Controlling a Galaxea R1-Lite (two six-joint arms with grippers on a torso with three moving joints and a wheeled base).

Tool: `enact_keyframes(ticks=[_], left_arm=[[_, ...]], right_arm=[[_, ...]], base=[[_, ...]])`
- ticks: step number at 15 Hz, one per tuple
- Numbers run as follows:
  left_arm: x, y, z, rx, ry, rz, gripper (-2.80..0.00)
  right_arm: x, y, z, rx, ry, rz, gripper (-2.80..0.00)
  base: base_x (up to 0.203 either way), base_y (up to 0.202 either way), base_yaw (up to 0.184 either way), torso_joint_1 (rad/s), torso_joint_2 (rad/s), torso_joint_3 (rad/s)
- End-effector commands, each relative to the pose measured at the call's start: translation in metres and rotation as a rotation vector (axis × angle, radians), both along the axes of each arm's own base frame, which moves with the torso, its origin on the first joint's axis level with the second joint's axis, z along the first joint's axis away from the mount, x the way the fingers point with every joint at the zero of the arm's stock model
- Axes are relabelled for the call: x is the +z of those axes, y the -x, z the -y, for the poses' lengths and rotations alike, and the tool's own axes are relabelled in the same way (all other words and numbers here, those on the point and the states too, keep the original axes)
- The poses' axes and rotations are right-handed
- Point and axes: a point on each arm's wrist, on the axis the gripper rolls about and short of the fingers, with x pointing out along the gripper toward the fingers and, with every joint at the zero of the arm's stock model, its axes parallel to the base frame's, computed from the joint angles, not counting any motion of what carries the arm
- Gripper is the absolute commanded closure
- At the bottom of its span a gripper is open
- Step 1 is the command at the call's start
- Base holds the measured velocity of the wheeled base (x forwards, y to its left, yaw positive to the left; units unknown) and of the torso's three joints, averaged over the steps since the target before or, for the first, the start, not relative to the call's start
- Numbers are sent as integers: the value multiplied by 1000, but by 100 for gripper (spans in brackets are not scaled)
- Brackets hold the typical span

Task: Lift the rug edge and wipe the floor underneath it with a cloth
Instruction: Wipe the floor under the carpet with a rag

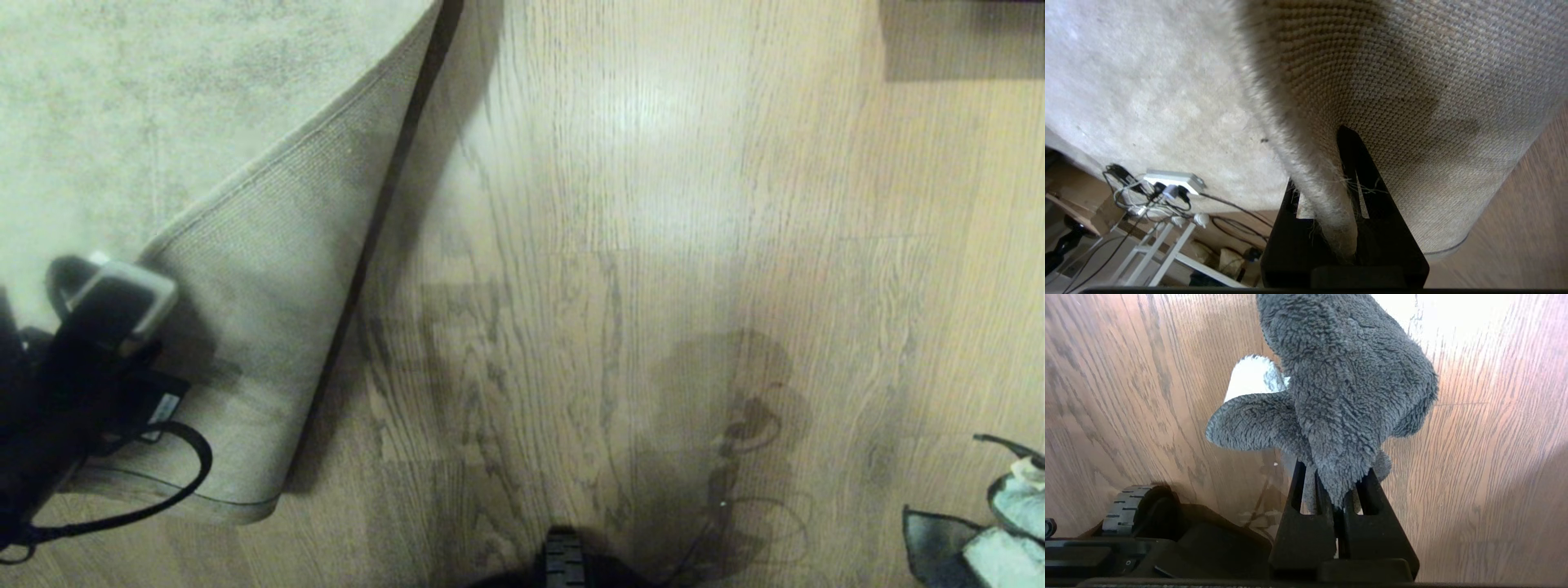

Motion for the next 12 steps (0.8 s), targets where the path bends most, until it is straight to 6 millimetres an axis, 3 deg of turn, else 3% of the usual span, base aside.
enact_keyframes(ticks=[1, 12], left_arm=[[1, -1, 0, 1, -1, 8, 0], [-4, -4, 11, -12, 33, 5, 0]], right_arm=[[0, 0, 0, 1, -1, -1, 0], [0, 0, 0, 1, 12, -1, 0]], base=[[0, 0, 0, 0, 0, 0], [0, 0, 0, 0, 0, 0]])
